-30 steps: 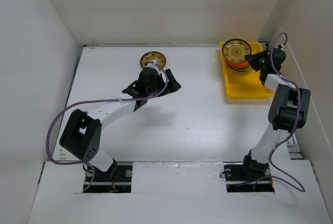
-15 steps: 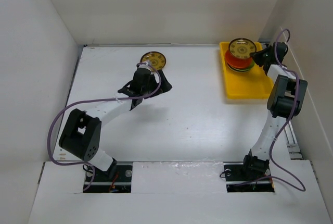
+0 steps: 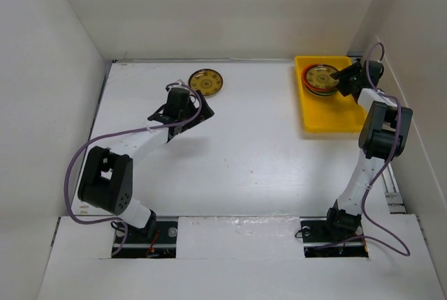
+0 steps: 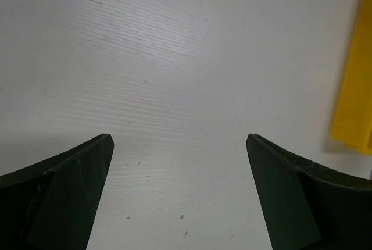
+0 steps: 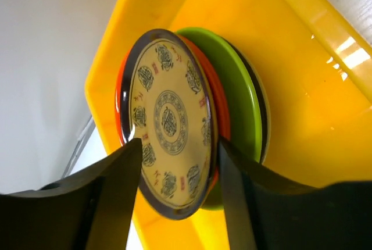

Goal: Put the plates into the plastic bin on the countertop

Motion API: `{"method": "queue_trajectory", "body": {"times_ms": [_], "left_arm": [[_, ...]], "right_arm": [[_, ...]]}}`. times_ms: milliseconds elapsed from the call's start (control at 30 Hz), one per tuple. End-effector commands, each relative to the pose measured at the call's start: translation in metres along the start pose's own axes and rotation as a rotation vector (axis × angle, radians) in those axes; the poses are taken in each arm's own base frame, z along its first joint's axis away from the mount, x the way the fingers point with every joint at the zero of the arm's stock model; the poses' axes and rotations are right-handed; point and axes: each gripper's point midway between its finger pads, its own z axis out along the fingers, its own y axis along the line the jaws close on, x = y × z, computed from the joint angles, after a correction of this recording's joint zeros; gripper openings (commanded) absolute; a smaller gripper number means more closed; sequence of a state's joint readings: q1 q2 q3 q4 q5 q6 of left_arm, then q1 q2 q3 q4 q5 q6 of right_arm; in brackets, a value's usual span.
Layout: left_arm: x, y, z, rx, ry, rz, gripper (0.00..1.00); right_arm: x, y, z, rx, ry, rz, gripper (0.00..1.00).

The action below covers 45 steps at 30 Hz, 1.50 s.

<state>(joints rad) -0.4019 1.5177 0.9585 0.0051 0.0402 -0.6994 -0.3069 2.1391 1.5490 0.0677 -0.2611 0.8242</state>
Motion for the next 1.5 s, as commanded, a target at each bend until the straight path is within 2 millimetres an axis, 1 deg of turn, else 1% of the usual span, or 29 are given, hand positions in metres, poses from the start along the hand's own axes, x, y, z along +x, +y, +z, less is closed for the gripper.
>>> {"method": "queue_trajectory", "body": {"times_ms": [0,33,67,133,167,200,233,267,367,400,433,467,500,533,567,600,633,700,733,800,833,900,967,1033,1167,1233,1300,1333,1467], "left_arm": [[-0.039,-0.004,-0.018,0.0,-0.094,-0.057,0.99],[-0.035,0.003,-0.017,-0.026,-0.088,-0.057,0.99],[-0.045,0.006,-0.025,-0.035,-0.119,-0.097,0.99],[-0.052,0.031,-0.026,-0.096,-0.156,-0.154,0.99],[-0.055,0.036,-0.028,-0.104,-0.167,-0.191,0.99],[-0.066,0.048,-0.029,-0.134,-0.198,-0.22,0.99],[-0.069,0.056,-0.029,-0.15,-0.214,-0.239,0.99],[-0.072,0.061,-0.027,-0.157,-0.22,-0.247,0.99],[-0.078,0.07,-0.01,-0.189,-0.21,-0.26,0.99],[-0.08,0.07,0.002,-0.201,-0.198,-0.26,0.99],[-0.085,0.068,0.01,-0.189,-0.21,-0.26,0.99],[-0.083,0.065,0.026,-0.176,-0.175,-0.26,0.99],[-0.09,0.057,0.025,-0.154,-0.183,-0.26,0.99],[-0.082,0.067,0.043,-0.185,-0.15,-0.261,0.99],[-0.08,0.067,0.051,-0.185,-0.132,-0.262,0.99],[-0.092,0.063,0.058,-0.168,-0.145,-0.267,0.99],[-0.085,0.071,0.074,-0.194,-0.118,-0.269,0.99],[-0.084,0.069,0.09,-0.183,-0.093,-0.271,0.99],[-0.095,0.063,0.096,-0.17,-0.107,-0.269,0.99],[-0.087,0.069,0.114,-0.181,-0.075,-0.272,0.99],[-0.098,0.062,0.119,-0.165,-0.092,-0.27,0.98],[-0.093,0.069,0.136,-0.185,-0.07,-0.285,0.95],[-0.103,0.063,0.146,-0.179,-0.076,-0.293,0.91],[-0.093,0.069,0.161,-0.198,-0.036,-0.308,0.9],[-0.091,0.077,0.179,-0.26,-0.005,-0.358,0.75],[-0.089,0.082,0.182,-0.278,-0.008,-0.371,0.51],[-0.089,0.087,0.183,-0.306,-0.011,-0.37,0.44],[-0.09,0.087,0.186,-0.305,-0.012,-0.369,0.33],[-0.09,0.084,0.184,-0.304,0.0,-0.38,0.07]], "right_arm": [[-0.027,0.03,-0.029,-0.067,-0.069,-0.049,0.6],[-0.021,0.025,-0.033,-0.056,-0.059,-0.045,0.64],[-0.03,0.033,-0.05,-0.07,-0.085,-0.035,0.67],[-0.033,0.033,-0.065,-0.049,-0.12,-0.026,0.78],[-0.024,0.022,-0.07,-0.023,-0.11,-0.018,0.82],[-0.027,0.032,-0.084,-0.043,-0.127,-0.025,0.85],[-0.027,0.031,-0.089,-0.034,-0.138,-0.014,0.93],[-0.015,0.02,-0.093,-0.009,-0.115,-0.005,0.93],[-0.009,0.025,-0.113,-0.022,-0.109,-0.007,0.94],[0.009,0.018,-0.116,-0.016,-0.072,-0.005,0.96],[0.011,0.028,-0.129,-0.039,-0.081,-0.027,0.96],[0.031,0.03,-0.143,-0.051,-0.05,-0.046,1.0],[0.048,0.025,-0.141,-0.049,-0.014,-0.049,1.0],[0.051,0.039,-0.157,-0.087,-0.028,-0.08,1.0],[0.061,0.041,-0.164,-0.098,-0.018,-0.099,1.0],[0.077,0.049,-0.172,-0.135,0.012,-0.114,1.0],[0.095,0.041,-0.178,-0.14,0.047,-0.116,1.0],[0.108,0.057,-0.202,-0.219,0.071,-0.138,1.0],[0.124,0.058,-0.209,-0.247,0.096,-0.151,1.0],[0.133,0.074,-0.23,-0.32,0.106,-0.177,1.0],[0.139,0.084,-0.238,-0.358,0.124,-0.19,1.0],[0.146,0.094,-0.251,-0.408,0.14,-0.208,1.0],[0.158,0.101,-0.26,-0.448,0.174,-0.223,1.0],[0.162,0.107,-0.267,-0.475,0.184,-0.233,1.0],[0.164,0.12,-0.287,-0.536,0.188,-0.244,0.99],[0.161,0.124,-0.296,-0.553,0.173,-0.25,0.99],[0.16,0.123,-0.298,-0.539,0.15,-0.26,0.97],[0.158,0.125,-0.298,-0.531,0.143,-0.26,0.97],[0.154,0.126,-0.301,-0.521,0.124,-0.291,0.95]]}}
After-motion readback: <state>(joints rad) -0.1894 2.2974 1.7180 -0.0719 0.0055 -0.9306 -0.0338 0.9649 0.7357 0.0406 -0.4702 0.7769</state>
